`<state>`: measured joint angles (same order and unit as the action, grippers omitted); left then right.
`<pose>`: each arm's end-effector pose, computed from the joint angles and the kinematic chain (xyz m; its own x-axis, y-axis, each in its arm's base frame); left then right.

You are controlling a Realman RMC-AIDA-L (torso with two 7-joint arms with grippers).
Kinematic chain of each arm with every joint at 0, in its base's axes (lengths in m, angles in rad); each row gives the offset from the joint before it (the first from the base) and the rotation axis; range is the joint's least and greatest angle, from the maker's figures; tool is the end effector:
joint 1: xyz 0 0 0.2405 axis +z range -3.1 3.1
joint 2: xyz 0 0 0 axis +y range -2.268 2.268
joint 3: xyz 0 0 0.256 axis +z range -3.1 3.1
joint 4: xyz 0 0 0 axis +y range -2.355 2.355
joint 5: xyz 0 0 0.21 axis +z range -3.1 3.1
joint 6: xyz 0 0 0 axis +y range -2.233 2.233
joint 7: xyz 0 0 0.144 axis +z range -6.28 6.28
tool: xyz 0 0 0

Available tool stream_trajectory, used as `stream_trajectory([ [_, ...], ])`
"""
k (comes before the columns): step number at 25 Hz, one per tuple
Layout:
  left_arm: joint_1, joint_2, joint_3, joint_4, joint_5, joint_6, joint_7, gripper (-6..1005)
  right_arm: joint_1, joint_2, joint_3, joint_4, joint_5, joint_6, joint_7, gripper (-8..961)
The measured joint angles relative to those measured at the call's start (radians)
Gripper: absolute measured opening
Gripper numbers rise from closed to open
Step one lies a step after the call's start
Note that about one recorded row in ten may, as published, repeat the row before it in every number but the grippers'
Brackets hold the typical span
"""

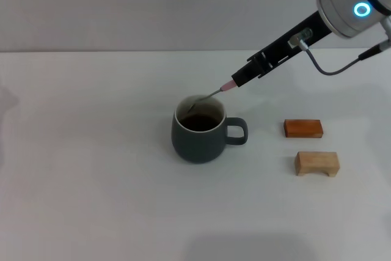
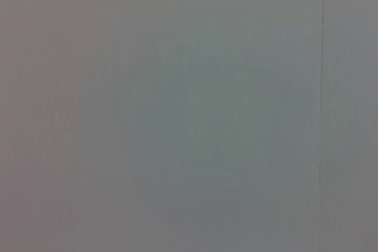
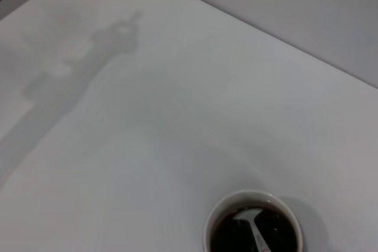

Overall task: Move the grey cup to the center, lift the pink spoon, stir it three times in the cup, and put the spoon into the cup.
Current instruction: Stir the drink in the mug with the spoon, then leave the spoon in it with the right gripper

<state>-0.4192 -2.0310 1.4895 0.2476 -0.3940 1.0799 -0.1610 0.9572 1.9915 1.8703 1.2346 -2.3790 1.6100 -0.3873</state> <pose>-0.3600 0.3545 0.0767 0.6752 -0.1732 0.7170 0.7374 0.1867 -0.6492 0.0624 0.4027 0.0243 0.7717 -0.6348 0.0381 -0.5944 -0.7413 -0.3116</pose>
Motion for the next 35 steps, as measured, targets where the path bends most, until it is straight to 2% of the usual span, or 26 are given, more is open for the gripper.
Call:
stream_trajectory([
  [6, -0.002, 0.000, -0.003, 0.000, 0.000, 0.000, 0.000, -2, 0.063, -0.008, 0.000, -0.073, -0.023, -0.010, -0.013, 157],
  [10, -0.003, -0.001, -0.003, 0.000, 0.000, 0.000, -0.001, -2, 0.128, -0.015, 0.000, -0.166, -0.050, -0.022, -0.031, 157],
  [18, -0.011, -0.003, -0.007, 0.001, 0.000, 0.001, -0.001, -2, 0.211, -0.004, -0.003, -0.256, -0.124, -0.038, -0.059, 158],
  [25, -0.015, -0.005, -0.008, 0.001, 0.000, 0.002, 0.000, -2, 0.238, 0.012, -0.038, -0.294, -0.129, -0.047, -0.068, 158],
  [35, -0.015, -0.005, -0.008, 0.001, 0.000, 0.004, 0.000, -2, 0.236, 0.025, -0.042, -0.336, -0.129, -0.060, -0.070, 156],
])
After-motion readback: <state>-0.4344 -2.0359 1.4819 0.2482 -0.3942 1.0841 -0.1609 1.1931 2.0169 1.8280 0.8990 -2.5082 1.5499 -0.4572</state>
